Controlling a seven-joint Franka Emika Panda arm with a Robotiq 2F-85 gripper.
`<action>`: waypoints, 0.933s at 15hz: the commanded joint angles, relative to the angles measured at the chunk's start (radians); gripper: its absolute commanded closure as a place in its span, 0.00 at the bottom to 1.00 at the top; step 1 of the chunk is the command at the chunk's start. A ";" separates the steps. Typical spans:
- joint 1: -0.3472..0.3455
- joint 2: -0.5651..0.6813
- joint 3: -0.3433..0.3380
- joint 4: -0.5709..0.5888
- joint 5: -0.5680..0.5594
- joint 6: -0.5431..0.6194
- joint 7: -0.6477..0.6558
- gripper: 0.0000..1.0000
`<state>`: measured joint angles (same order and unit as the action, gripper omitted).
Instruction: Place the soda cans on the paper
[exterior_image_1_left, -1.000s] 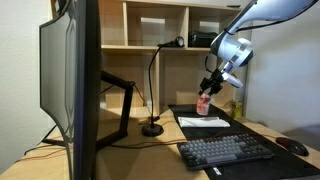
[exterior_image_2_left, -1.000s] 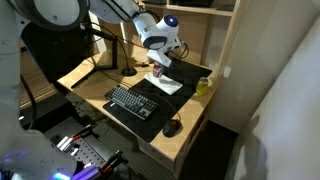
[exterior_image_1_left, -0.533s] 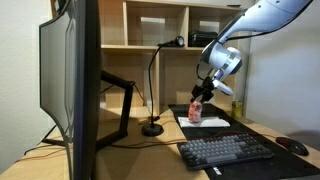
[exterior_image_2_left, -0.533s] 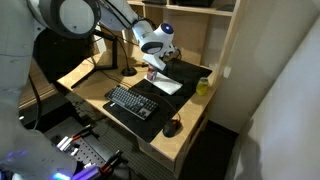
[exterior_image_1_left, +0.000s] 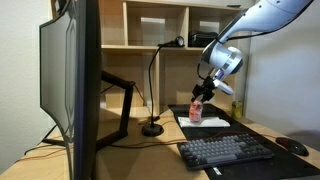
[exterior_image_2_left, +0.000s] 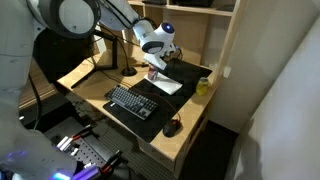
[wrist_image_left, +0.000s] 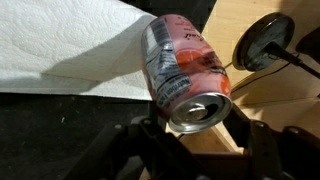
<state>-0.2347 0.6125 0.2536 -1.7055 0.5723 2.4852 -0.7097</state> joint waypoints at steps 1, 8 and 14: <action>0.004 0.009 0.006 0.018 0.015 0.033 -0.004 0.58; 0.005 -0.031 0.062 -0.109 0.010 0.352 -0.066 0.58; 0.016 -0.073 0.049 -0.279 -0.033 0.475 -0.052 0.58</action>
<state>-0.2198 0.6013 0.3092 -1.8824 0.5411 2.9462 -0.7540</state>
